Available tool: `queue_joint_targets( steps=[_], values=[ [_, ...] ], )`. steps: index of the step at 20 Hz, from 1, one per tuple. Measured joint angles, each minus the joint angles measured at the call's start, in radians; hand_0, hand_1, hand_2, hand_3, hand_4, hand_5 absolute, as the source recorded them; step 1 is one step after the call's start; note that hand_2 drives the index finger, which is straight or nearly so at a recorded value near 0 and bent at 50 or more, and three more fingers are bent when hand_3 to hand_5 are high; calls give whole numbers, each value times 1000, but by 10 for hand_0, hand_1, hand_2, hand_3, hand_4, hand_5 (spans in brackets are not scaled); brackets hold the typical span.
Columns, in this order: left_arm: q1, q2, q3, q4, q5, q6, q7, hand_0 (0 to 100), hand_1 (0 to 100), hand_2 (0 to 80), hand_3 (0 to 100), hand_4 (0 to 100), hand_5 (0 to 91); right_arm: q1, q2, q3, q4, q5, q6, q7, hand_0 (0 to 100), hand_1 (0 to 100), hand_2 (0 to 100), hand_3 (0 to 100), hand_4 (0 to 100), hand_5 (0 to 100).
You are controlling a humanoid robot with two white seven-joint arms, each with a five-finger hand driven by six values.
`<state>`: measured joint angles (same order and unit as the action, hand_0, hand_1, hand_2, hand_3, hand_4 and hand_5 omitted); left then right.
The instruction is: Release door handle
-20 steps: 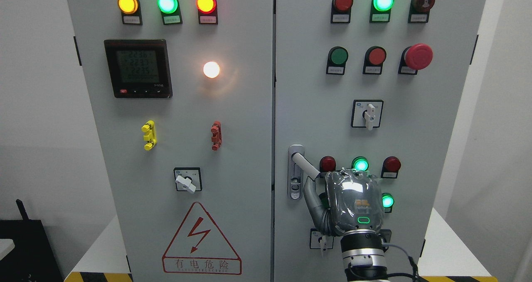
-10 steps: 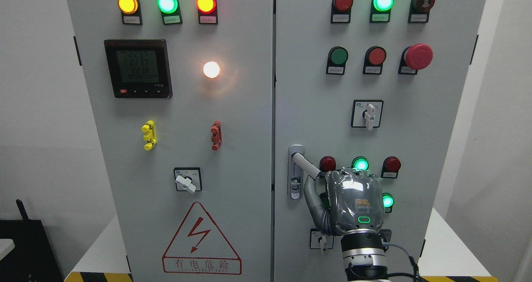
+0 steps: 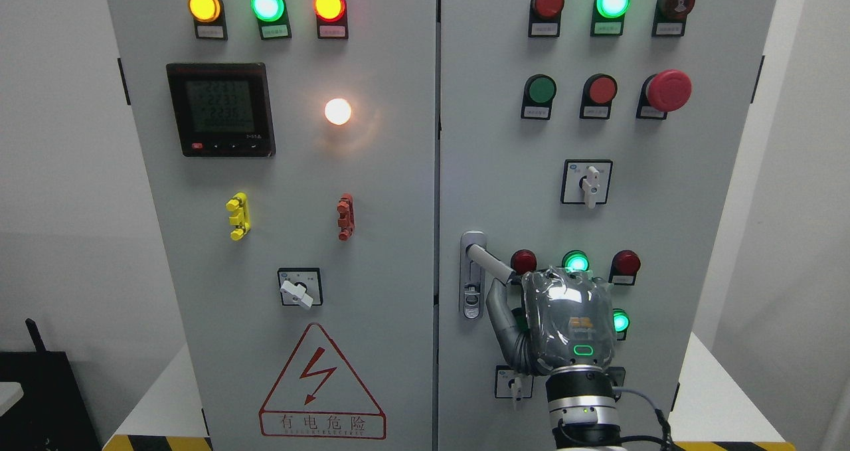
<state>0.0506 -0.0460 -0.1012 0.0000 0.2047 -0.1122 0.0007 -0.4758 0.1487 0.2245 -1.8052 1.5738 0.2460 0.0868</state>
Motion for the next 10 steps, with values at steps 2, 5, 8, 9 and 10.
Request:
queue_joint_targets(
  steps=[2,5,8,9,10],
  values=[
    [0,0,0,0,0,0,0,120,389,0,0,0,0,0,0,-1,0,0,0,-1,669,0,1000,1000,1000,963],
    [0,0,0,0,0,0,0,120,389,0,0,0,0,0,0,-2,-1,0,0,-2,670,0,1000,1000,1000,963],
    [0,0,0,0,0,0,0,120,389,0,0,0,0,-1,-1,-5,-1,0,0,-3,670,0,1000,1000,1000,963],
    [0,0,0,0,0,0,0,120,389,0,0,0,0,-1,-1,-6,-1,0,0,-3,671,0,1000,1000,1000,963],
    [0,0,0,0,0,0,0,120,389,0,0,0,0,-1,-1,-7,-1,0,0,-3,670,0,1000,1000,1000,963]
  ],
)
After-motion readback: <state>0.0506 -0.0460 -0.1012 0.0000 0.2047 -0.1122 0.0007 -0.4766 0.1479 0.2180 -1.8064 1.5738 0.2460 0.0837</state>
